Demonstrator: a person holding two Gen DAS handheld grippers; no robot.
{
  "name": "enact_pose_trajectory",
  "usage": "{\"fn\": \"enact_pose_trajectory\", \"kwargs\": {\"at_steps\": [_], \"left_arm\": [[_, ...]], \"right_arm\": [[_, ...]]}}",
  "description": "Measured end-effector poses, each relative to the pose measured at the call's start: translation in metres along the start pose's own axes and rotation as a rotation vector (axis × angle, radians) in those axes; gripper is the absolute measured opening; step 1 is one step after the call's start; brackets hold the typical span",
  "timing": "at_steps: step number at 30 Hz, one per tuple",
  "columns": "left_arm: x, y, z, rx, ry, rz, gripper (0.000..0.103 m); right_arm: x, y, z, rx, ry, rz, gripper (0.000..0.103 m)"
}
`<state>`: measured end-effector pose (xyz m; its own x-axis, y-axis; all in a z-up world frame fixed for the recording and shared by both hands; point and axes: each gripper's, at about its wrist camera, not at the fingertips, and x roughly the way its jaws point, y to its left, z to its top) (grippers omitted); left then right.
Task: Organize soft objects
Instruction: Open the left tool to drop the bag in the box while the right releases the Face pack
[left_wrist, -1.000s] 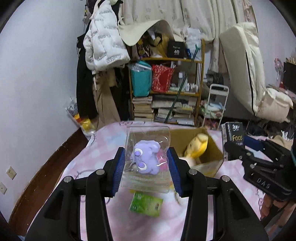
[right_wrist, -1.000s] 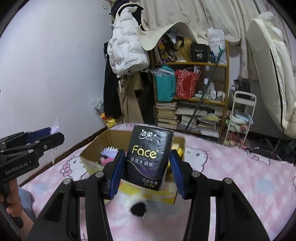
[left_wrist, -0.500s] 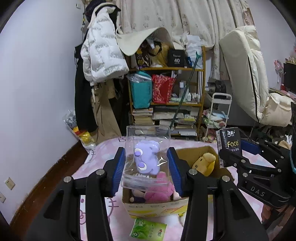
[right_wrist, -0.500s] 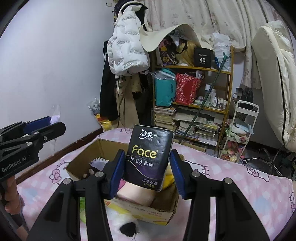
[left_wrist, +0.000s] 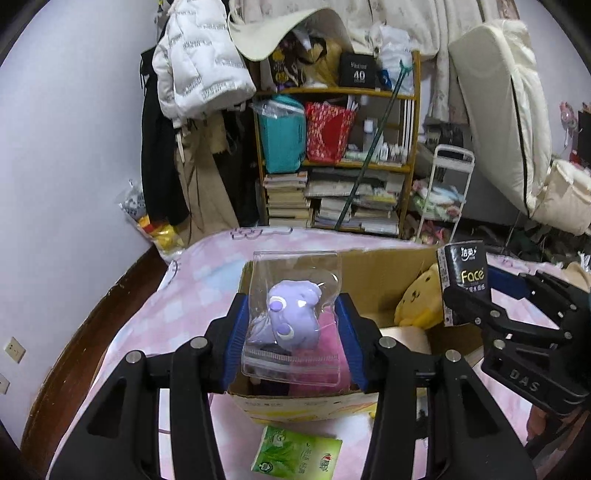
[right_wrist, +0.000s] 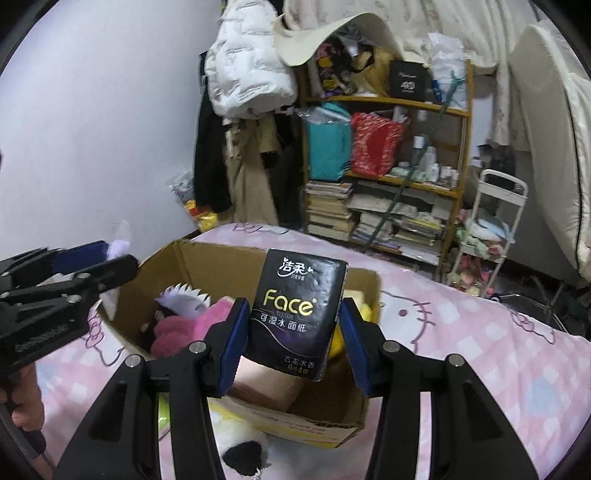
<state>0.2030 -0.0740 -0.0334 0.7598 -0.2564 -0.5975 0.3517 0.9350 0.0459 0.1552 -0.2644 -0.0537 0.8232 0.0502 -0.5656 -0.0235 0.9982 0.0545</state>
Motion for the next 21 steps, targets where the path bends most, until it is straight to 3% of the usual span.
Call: {"fn": "enact_pose_trajectory", "kwargs": {"at_steps": [4,10,12,16,18,21], "left_arm": [[0.006,-0.003,-0.006,0.004,0.024,0.005,0.048],[0.000,-0.008,-0.008,0.029,0.014,0.024,0.058],[-0.003,-0.008,-0.009,0.032,0.012,0.029,0.059],[-0.013,-0.008,-0.010,0.043,0.003,0.030,0.064],[-0.020,-0.007,-0.012,0.046,-0.002,0.038,0.072],[-0.027,-0.005,-0.013,0.040,0.002,0.047,0.079]], "right_arm": [[0.006,0.002,-0.005,-0.009,0.018,0.000,0.053],[0.008,0.001,-0.007,0.000,0.036,0.001,0.055],[0.005,0.000,-0.007,0.003,0.028,-0.003,0.068],[-0.001,-0.003,-0.004,0.019,0.023,0.010,0.071],[-0.005,-0.004,-0.005,0.028,0.028,0.012,0.081],[-0.010,-0.004,-0.007,0.038,0.030,0.021,0.088]]}}
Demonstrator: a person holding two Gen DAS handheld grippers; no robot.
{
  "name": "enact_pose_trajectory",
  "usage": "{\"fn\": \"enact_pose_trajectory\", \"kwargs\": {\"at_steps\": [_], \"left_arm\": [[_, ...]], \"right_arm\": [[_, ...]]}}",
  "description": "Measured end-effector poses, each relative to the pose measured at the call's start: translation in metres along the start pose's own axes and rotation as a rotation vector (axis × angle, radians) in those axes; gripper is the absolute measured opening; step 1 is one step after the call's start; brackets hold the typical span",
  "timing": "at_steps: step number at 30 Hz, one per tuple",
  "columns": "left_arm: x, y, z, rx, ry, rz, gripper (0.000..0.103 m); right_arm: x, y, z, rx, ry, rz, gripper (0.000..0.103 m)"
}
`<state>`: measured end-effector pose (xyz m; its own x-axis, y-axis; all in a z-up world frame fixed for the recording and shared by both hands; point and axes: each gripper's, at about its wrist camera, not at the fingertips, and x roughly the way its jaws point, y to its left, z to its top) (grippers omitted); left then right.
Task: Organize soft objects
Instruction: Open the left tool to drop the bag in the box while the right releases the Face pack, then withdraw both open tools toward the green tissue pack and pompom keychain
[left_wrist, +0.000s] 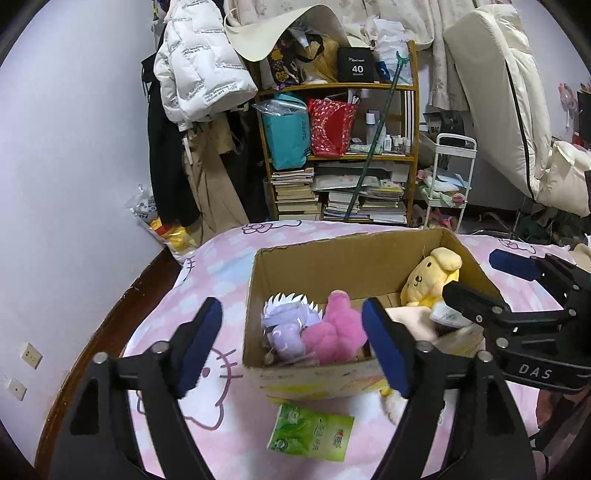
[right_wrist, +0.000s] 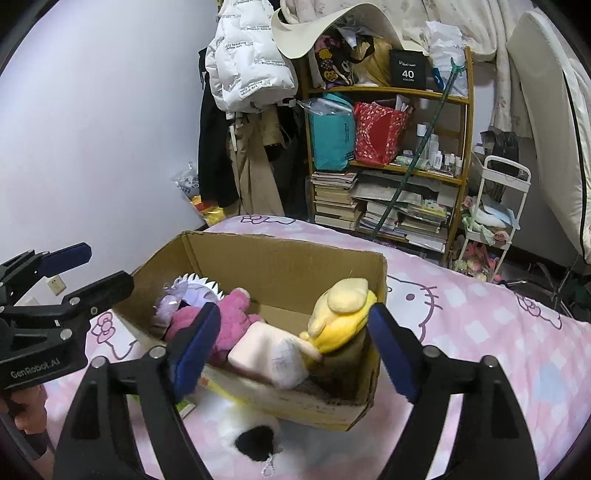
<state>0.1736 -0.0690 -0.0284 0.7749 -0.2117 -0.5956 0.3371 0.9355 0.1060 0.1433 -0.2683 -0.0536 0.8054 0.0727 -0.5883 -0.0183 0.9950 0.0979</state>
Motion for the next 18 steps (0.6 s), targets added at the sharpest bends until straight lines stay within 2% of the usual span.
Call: {"fn": "enact_pose_trajectory", "kwargs": {"at_steps": [5,9,15,18], "left_arm": [[-0.003,0.006,-0.003,-0.016,0.036,-0.020,0.082],[-0.007,0.006,-0.005,-0.009,0.051,-0.004,0.095],[-0.012,0.000,-0.015,0.044,0.085,0.002,0.096],[-0.007,-0.001,-0.020,0.042,0.142,-0.020,0.096]], "right_arm": [[-0.007,0.007,-0.003,-0.028,0.011,-0.011,0.090],[-0.010,0.008,-0.007,-0.011,0.024,0.000,0.091],[-0.018,0.012,-0.018,0.006,0.057,0.004,0.092],[-0.021,0.015,-0.026,0.009,0.079,0.019,0.092]]}}
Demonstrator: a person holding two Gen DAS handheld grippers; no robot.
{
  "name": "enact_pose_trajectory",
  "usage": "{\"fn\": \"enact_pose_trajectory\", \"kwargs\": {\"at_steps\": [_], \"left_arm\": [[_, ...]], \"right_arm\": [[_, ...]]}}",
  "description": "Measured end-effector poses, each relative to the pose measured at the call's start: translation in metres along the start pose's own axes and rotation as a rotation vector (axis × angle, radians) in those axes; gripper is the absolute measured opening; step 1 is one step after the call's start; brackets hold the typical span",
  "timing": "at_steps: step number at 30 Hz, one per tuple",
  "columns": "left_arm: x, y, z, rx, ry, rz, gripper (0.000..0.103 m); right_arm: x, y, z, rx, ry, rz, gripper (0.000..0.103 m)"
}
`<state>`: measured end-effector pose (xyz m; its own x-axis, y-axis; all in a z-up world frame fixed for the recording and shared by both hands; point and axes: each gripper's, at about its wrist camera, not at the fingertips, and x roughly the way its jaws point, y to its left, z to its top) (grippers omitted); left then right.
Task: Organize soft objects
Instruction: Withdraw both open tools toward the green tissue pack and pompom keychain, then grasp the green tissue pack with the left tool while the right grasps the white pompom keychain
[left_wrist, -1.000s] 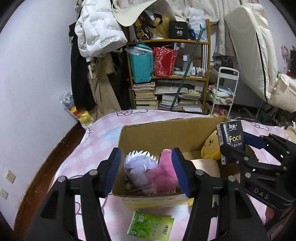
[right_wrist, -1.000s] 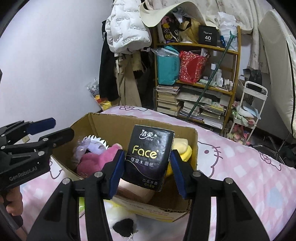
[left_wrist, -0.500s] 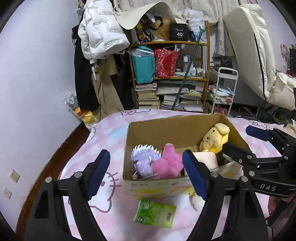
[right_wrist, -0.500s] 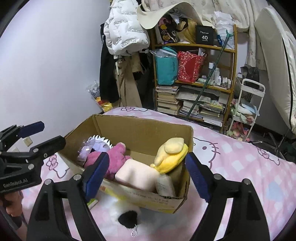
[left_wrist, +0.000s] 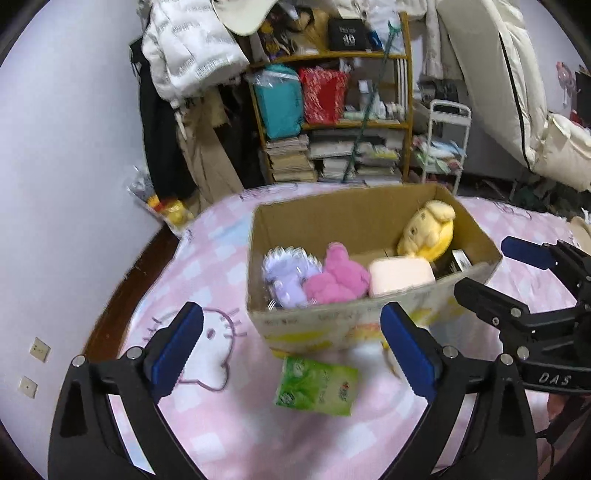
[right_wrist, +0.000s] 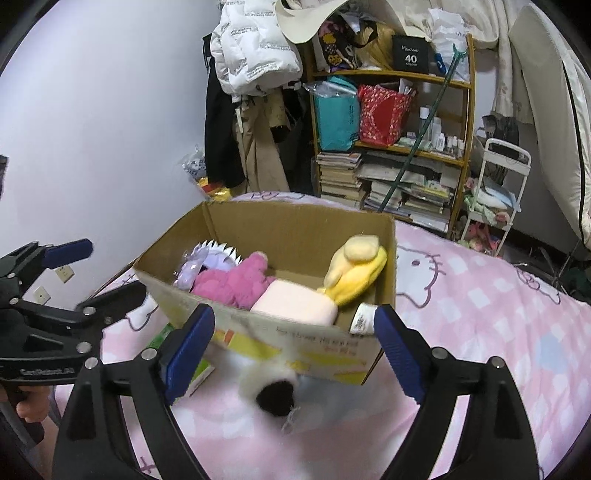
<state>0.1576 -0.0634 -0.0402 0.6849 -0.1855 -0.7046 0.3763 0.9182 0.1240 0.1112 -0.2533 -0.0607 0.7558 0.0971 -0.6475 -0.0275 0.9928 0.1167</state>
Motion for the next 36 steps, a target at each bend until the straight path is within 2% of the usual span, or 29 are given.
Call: {"fn": "enact_pose_trajectory", "kwargs": {"at_steps": [6,10,21,25,36], "left_arm": [[0.016,0.003,-0.009,-0.020,0.109,-0.040,0.096],[0.030,0.006,-0.017,-0.035,0.186,-0.048,0.096],[0.069,-0.004,-0.035,0.005,0.368,-0.072,0.096],[0.083,-0.007,-0.039,-0.002,0.411,-0.103,0.096],[0.110,-0.013,-0.043,0.024,0.472,-0.078,0.096]], "right_arm": [[0.002,0.003,-0.018,0.016,0.054,0.014,0.092],[0.013,0.009,-0.031,0.027,0.121,0.035,0.092],[0.047,0.018,-0.053,0.004,0.227,0.042,0.092],[0.060,0.015,-0.059,0.010,0.258,0.026,0.092],[0.081,0.012,-0.065,-0.022,0.299,0.012,0.092]]}}
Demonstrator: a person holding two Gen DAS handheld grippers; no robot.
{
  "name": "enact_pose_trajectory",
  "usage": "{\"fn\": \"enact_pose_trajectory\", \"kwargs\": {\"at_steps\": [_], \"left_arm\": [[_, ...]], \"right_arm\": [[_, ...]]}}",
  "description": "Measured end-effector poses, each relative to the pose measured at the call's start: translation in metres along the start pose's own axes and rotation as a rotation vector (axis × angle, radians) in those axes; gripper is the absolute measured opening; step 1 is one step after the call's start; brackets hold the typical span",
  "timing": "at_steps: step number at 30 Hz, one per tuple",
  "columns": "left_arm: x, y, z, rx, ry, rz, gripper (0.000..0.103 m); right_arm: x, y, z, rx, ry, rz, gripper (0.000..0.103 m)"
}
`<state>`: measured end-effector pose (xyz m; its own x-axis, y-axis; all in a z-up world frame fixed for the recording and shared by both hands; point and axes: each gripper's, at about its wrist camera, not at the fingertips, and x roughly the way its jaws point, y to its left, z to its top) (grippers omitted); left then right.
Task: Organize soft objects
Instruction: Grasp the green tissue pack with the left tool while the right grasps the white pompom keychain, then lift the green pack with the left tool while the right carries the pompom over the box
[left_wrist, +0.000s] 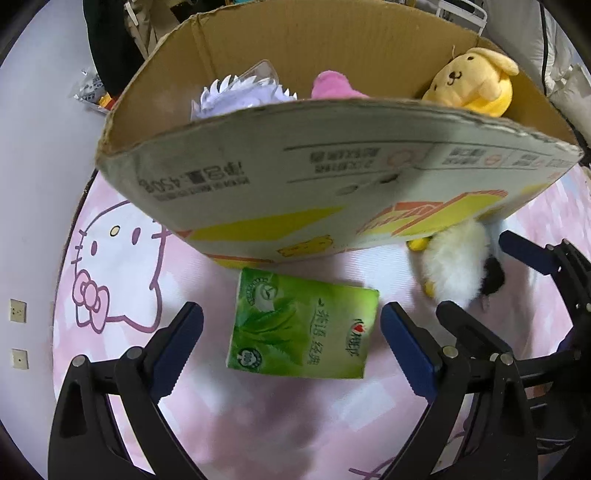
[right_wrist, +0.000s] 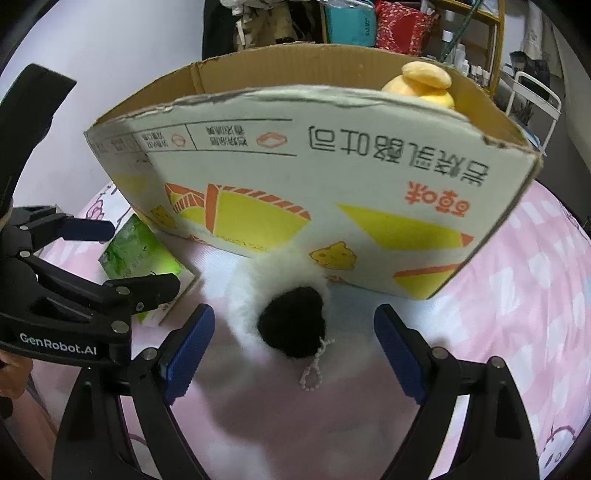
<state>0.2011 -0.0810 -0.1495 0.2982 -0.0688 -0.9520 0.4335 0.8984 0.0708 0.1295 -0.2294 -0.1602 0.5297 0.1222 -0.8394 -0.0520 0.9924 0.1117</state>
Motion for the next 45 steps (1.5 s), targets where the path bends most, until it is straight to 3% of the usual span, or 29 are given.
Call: {"fn": "enact_pose_trajectory", "kwargs": {"at_steps": [4,13,15,18,24,36,45], "left_arm": [[0.002,-0.004,0.002,0.005,0.005,0.008,0.096],[0.013,0.000,0.009,-0.015,0.036,-0.021,0.095],[0.016,0.001,0.011,-0.022,0.042,-0.032,0.086],[0.020,0.006,0.013,-0.038,0.049,-0.039,0.076],[0.020,0.005,0.014,-0.035,0.048,-0.034,0.075],[0.007,0.013,0.003,-0.054,0.013,-0.026,0.074],[-0.020,0.023,-0.020,-0.087,-0.074,-0.012,0.074]], "right_arm": [[0.005,0.000,0.000,-0.013,0.008,-0.005,0.091],[0.013,0.004,-0.002,-0.051,0.030,-0.023,0.070],[0.014,0.005,-0.002,-0.058,0.030,-0.004,0.064],[0.018,0.009,-0.002,-0.065,0.031,-0.002,0.062],[0.021,0.015,0.001,-0.075,0.033,0.016,0.041],[0.008,0.001,0.001,-0.036,0.030,0.046,0.035],[-0.024,-0.002,-0.001,-0.014,-0.028,0.040,0.035]]}}
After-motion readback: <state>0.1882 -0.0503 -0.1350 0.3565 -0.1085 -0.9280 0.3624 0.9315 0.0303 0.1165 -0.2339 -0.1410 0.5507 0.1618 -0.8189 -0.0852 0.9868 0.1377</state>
